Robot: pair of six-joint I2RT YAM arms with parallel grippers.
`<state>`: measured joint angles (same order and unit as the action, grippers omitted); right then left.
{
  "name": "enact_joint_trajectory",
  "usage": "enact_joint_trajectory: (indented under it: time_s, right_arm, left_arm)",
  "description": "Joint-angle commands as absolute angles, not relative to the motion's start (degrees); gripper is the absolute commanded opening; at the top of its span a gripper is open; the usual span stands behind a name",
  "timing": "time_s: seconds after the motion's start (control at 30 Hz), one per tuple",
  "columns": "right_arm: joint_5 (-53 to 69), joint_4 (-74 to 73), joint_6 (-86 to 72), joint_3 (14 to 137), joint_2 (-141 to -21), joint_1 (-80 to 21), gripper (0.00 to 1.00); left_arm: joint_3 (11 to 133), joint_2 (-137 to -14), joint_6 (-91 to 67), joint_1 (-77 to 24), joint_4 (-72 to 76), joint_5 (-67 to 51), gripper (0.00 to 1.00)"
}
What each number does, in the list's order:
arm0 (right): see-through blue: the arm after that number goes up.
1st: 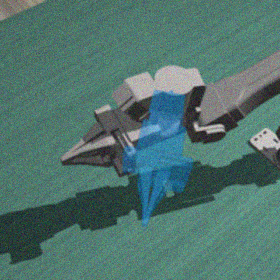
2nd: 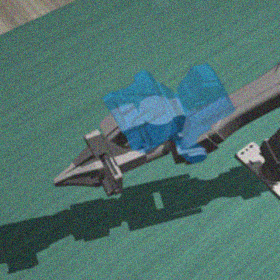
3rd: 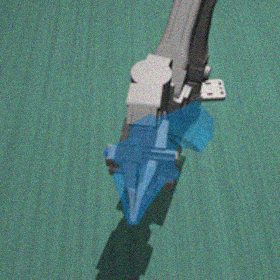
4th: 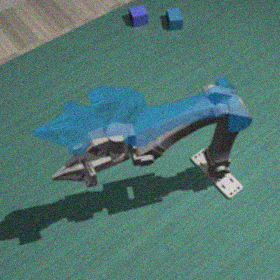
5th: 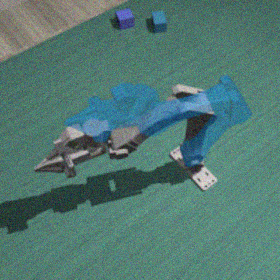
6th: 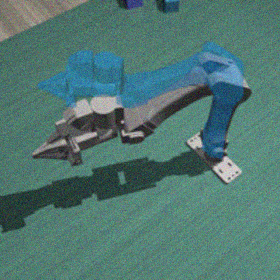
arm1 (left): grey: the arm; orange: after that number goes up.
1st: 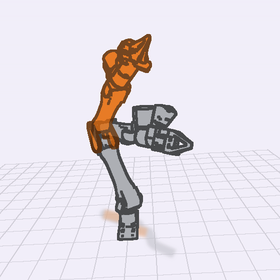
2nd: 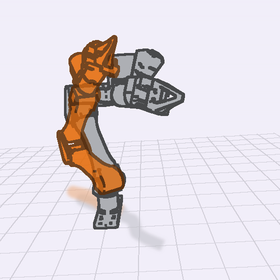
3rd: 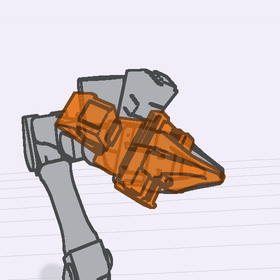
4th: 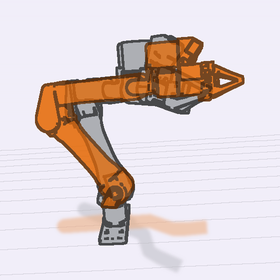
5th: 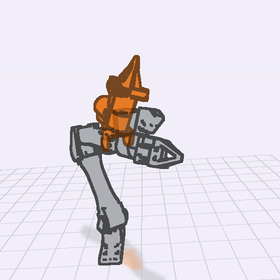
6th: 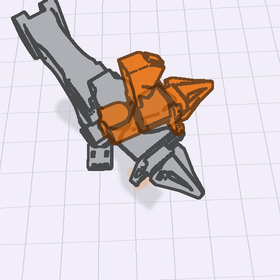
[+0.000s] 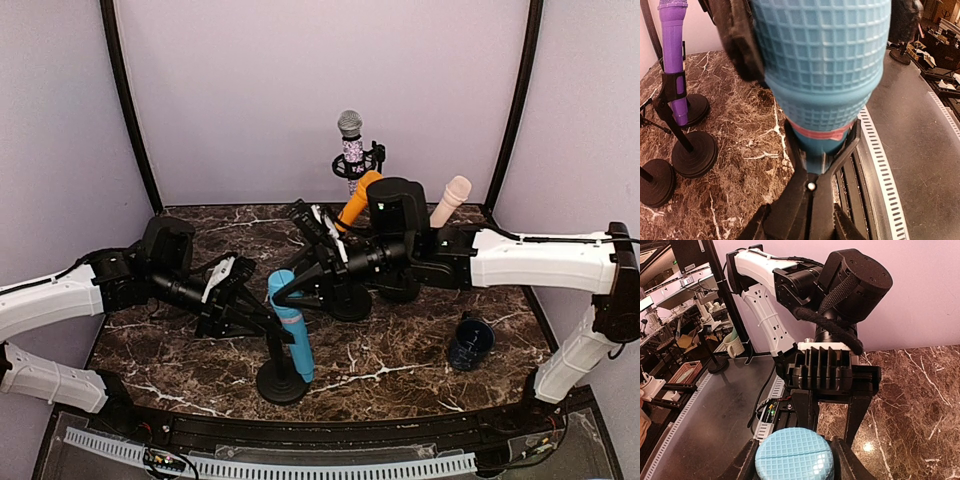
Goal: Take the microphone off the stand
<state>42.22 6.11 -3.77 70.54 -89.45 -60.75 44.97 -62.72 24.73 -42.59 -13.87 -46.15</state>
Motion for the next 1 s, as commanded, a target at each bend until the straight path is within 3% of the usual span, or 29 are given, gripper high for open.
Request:
enact_joint_trajectory:
  time_s: [0.0,0.43,0.63,0.97]
  right_arm:
    - [40.1,10.1,-5.0,70.0,-86.0,-60.0,0.35]
    - [39.5,14.5,-8.5,66.3,-79.9,-58.0,0.35]
    - [37.5,15.2,-8.4,64.4,-77.5,-57.5,0.35]
    - [32.1,19.5,-11.1,60.1,-75.4,-57.4,0.34]
  left_arm:
    - [46.8,-62.0,25.0,-42.5,-15.6,-46.5,0.12]
    - [44.5,-58.4,19.6,-42.5,-11.3,-39.8,0.06]
    - [43.0,-55.9,15.9,-42.5,-8.0,-20.9,0.06]
    - [43.5,-57.3,11.3,-40.2,-3.7,-1.1,0.04]
